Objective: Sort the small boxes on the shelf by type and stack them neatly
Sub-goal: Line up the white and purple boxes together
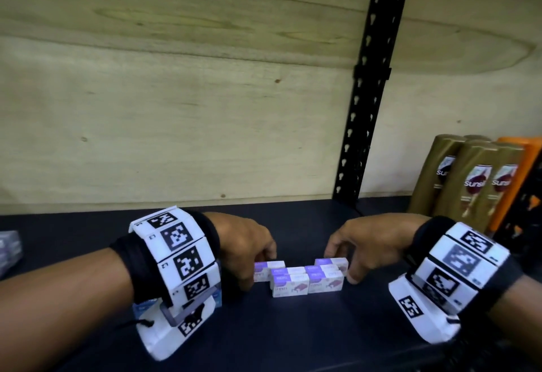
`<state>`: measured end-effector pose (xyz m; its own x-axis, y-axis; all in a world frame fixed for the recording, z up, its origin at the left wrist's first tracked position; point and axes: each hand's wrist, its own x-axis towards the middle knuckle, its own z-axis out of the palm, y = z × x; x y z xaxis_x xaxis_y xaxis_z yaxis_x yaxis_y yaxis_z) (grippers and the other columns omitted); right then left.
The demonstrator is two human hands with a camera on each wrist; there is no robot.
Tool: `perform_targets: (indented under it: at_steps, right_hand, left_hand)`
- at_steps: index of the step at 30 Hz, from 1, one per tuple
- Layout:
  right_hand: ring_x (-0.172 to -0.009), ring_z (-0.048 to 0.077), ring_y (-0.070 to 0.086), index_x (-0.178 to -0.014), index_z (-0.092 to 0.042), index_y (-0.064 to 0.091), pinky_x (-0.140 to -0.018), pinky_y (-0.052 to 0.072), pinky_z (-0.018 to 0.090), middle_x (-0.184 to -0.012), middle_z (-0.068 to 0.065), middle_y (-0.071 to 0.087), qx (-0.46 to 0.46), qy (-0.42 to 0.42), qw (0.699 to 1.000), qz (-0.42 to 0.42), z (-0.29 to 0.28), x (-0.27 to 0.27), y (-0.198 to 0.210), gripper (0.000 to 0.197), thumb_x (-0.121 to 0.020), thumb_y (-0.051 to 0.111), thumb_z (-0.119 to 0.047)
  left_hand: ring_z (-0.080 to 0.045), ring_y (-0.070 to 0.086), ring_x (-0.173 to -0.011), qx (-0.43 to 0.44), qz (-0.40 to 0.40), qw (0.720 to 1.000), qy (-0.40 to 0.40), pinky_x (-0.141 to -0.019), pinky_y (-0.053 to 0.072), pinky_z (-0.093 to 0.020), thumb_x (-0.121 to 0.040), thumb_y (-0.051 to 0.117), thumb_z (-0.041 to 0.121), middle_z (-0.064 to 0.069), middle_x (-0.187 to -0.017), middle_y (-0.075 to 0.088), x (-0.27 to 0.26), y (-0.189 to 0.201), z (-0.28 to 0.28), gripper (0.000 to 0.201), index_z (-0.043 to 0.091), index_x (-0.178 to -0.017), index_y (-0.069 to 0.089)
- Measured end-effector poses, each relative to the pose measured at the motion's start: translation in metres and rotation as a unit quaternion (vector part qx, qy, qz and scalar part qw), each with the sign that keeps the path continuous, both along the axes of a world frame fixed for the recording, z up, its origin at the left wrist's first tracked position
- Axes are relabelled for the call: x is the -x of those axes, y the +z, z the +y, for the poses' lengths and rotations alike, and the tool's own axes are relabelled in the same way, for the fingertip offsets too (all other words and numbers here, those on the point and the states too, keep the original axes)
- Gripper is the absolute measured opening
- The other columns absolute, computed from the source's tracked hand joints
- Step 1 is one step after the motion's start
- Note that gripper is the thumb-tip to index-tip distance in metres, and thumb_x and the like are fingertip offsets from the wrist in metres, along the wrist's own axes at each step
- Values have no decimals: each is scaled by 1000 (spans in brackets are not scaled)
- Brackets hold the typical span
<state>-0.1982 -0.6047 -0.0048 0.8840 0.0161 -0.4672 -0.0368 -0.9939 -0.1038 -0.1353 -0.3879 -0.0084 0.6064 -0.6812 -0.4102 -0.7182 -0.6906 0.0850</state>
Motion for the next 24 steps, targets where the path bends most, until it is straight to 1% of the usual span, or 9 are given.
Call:
perform_targets:
  at_steps: [2,4,7,12,17,19,24]
  right_hand:
    - [-96,5,64,-123,-37,60,-92,49,26,-109,-17,69,2,-6,1000,5,0,2,-1,54,-75,83,-26]
    - [-98,6,62,-122,-39,59,-95,48,30,-110,-18,65,12,-8,1000,2,2,3,-5,57,-72,85,-32]
    - [-103,10,58,-122,-40,59,-96,48,35,-113,-16,61,43,4,999,-16,6,3,-11,57,-71,85,-39]
    - [-97,12,59,-119,-37,57,-85,50,30,-106,-14,60,56,38,997,-42,17,1,-17,52,-73,82,-39]
    - [-97,14,59,-123,-34,55,-76,47,29,-110,-8,62,66,66,995,-46,26,0,-17,50,-78,79,-35]
    - [-96,14,59,-121,-33,56,-75,46,29,-108,-8,62,71,72,994,-50,28,0,-18,49,-78,79,-34]
    - [-95,16,61,-121,-33,56,-72,46,28,-108,-6,63,82,81,992,-53,30,0,-19,46,-80,77,-34]
  left_hand:
    - [-9,58,-90,-6,8,1000,9,-74,49,-24,-74,83,26,12,-108,63,4,-3,-1,59,33,-126,57]
    - [-11,58,-96,-7,-1,1000,6,-80,50,-28,-71,85,35,11,-112,62,7,-5,-4,62,34,-125,56]
    - [-11,58,-94,1,1,1000,10,-79,48,-28,-71,84,40,10,-111,62,11,-8,-9,59,31,-122,57]
    - [-14,60,-95,11,-5,1000,20,-83,51,-30,-73,83,41,7,-110,63,16,-10,-20,58,29,-123,57]
    - [-14,55,-89,6,-27,1000,-2,-75,47,-29,-79,79,35,3,-115,62,20,-12,-31,54,23,-126,56]
    - [-14,55,-89,3,-34,999,-7,-75,47,-29,-81,78,33,1,-117,62,21,-13,-33,53,21,-127,57]
    - [-16,58,-94,10,-33,999,-1,-78,50,-30,-82,77,34,1,-118,62,20,-16,-31,52,22,-128,56]
